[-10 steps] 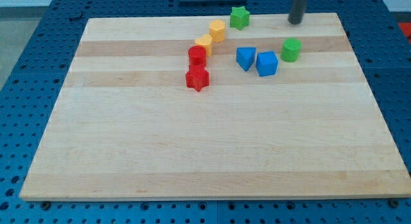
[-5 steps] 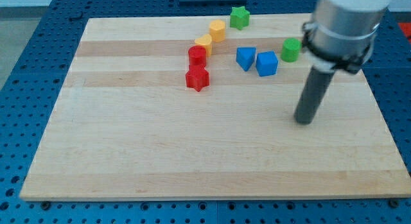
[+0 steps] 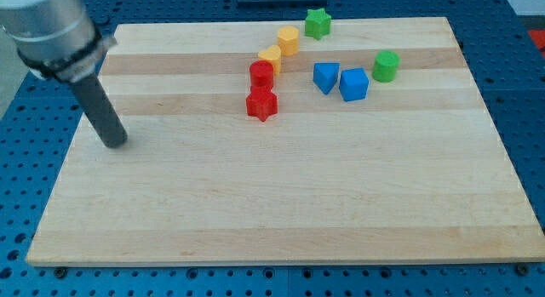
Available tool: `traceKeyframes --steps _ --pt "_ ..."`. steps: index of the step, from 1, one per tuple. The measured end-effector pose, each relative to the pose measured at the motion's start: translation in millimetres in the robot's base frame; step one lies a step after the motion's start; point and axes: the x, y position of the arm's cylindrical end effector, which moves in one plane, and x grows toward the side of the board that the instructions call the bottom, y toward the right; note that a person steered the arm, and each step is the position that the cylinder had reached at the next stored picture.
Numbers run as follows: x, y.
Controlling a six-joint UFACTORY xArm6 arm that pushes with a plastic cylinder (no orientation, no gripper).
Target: Point your arm close to the green star
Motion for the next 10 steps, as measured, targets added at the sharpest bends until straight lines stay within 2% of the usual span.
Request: traceKeyframes --steps 2,3,7,10 --pt "-84.9 -13.4" --pt "-123.1 3.1" --pt "-208.1 103.7" --pt "-247.6 177.9"
